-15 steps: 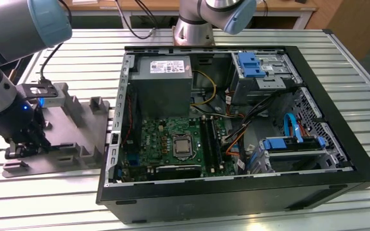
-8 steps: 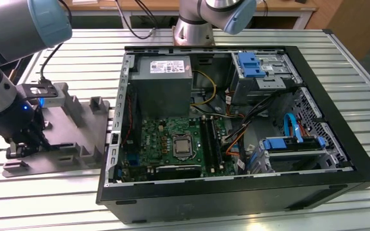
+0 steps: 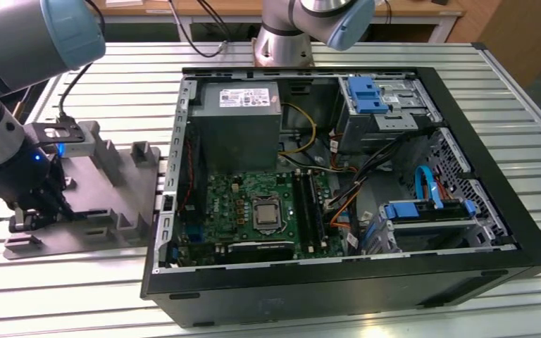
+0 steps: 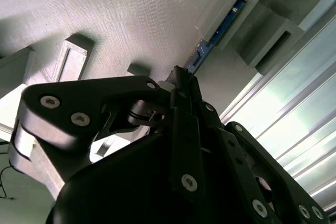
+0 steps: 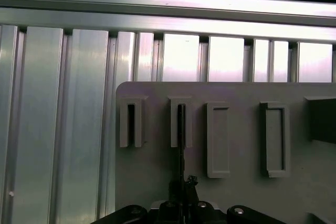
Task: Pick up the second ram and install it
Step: 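Pick up the second ram and move it above second insertion slot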
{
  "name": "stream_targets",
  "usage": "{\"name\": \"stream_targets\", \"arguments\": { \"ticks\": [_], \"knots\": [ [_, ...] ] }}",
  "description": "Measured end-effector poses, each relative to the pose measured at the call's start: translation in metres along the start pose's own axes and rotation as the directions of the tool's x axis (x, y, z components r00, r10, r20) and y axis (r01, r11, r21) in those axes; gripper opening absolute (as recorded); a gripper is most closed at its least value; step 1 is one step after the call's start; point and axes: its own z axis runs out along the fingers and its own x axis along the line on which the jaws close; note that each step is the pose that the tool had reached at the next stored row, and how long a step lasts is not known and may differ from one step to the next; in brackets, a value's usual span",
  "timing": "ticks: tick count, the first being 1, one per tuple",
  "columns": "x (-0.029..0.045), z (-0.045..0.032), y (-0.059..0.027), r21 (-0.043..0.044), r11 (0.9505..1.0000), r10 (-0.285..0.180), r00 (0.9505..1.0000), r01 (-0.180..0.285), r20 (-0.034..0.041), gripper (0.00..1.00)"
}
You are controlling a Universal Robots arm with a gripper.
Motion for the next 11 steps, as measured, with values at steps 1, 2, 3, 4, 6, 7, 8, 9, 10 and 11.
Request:
{"name": "stream_targets", "arguments": {
  "ticks": [1, 2, 3, 4, 6, 7, 8, 9, 10, 11],
  "knots": [
    [0.0, 0.0, 0.0, 0.0, 1.0, 0.0, 1.0, 0.0, 0.0, 0.14],
    [0.0, 0.0, 0.0, -0.0001, 1.0, 0.0, 1.0, 0.0, -0.0001, 0.14],
    [0.0, 0.0001, 0.0, -0.0001, 1.0, 0.0, 1.0, 0.0, -0.0001, 0.14],
    [0.0, 0.0001, 0.0, -0.0001, 1.0, 0.0, 1.0, 0.0, -0.0001, 0.14],
    [0.0, 0.0001, 0.0, 0.0001, 1.0, 0.0, 1.0, 0.0, 0.0, 0.14],
    [0.0, -0.0002, 0.0, 0.0003, 1.0, 0.0, 1.0, 0.0, 0.0002, 0.14],
    [-0.0001, -0.0007, 0.0, 0.0004, 1.0, 0.0, 1.0, 0.0, 0.0003, 0.14],
    [-0.0001, -0.0019, 0.0, 0.0002, 1.0, 0.0, 1.0, 0.0, 0.0002, 0.14],
    [-0.0001, -0.0037, 0.0001, 0.0, 1.0, 0.0, 1.0, 0.0, 0.0001, 0.14],
    [-0.0002, -0.0056, 0.0001, 0.0, 1.0, 0.0, 1.0, 0.0, 0.0003, 0.14]
  ]
}}
